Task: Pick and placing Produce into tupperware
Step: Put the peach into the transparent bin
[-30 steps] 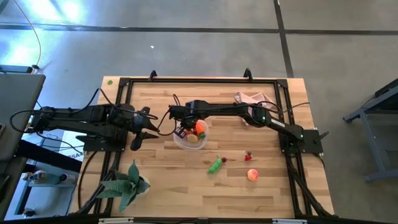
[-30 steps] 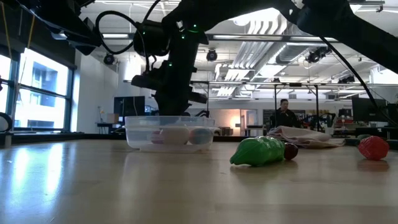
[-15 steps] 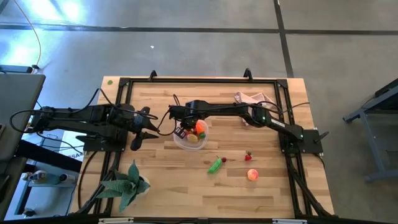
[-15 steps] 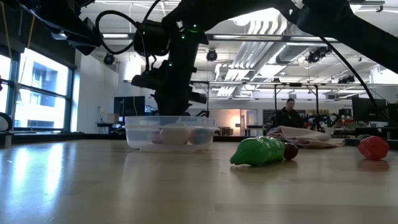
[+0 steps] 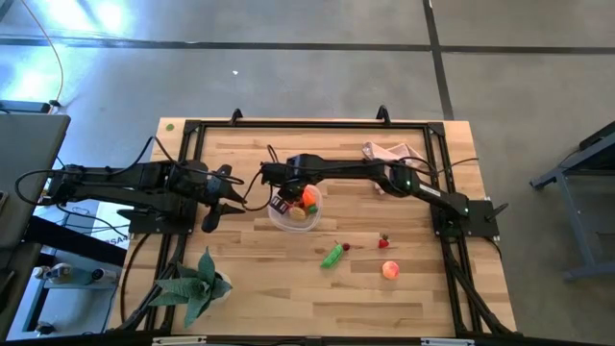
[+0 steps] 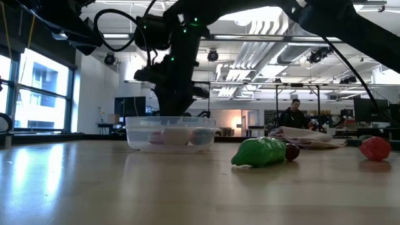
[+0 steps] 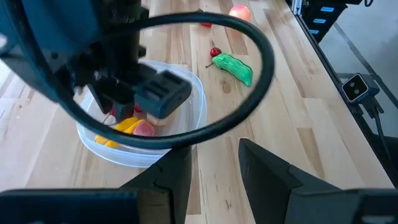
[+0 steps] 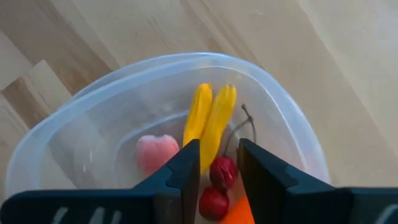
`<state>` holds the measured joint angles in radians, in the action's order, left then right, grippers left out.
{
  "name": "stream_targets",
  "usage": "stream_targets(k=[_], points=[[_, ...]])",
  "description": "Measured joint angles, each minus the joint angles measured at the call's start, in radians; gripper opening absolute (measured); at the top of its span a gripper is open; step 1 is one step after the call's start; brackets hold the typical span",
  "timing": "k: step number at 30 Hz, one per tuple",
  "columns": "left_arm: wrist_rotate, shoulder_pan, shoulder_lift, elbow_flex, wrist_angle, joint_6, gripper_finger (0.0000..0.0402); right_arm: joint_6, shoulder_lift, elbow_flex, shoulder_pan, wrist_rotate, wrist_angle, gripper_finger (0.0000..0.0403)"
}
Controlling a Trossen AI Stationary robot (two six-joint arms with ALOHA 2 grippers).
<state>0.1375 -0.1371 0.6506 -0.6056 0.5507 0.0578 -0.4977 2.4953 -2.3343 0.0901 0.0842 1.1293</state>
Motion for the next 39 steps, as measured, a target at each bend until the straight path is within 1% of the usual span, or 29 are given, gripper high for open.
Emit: stream_targets(k=[2,4,7,10,14,16,20,22,39], points=[[0.0,0.0,0.0,0.0,0.0,0.0,0.0122,-0.004,-0.006,-0.022,-0.011,0.026,0.032,0.0103],[-0.004,0.0,0.0,0.0,-0.002,0.0,0.0122,-0.023,-0.032,-0.011,-0.025,0.054,0.063,0.0103],[-0.006,0.0,0.0,0.0,-0.004,0.0,0.0122,-0.084,-0.062,-0.02,-0.06,0.126,0.156,0.0103],[-0.006,0.0,0.0,-0.001,-0.004,0.0,0.0122,-0.183,-0.098,-0.021,-0.106,0.205,0.254,0.0103],[-0.003,0.0,0.0,-0.001,-0.004,0.0,0.0122,-0.373,-0.13,-0.022,-0.18,0.246,0.429,0.0103],[-0.003,0.0,-0.001,-0.001,-0.003,0.0,0.0122,-0.481,-0.14,-0.007,-0.216,0.243,0.443,0.0103],[-0.003,0.0,-0.001,-0.001,-0.003,0.0,0.0122,-0.655,-0.16,0.009,-0.277,0.188,0.441,0.0103],[0.0,0.0,0.0,-0.001,-0.002,0.0,0.0122,-0.695,-0.16,0.01,-0.303,0.17,0.441,0.0103],[0.0,0.0,0.0,-0.001,-0.002,0.0,0.0122,-0.992,-0.162,0.011,-0.469,0.146,0.442,0.0103]])
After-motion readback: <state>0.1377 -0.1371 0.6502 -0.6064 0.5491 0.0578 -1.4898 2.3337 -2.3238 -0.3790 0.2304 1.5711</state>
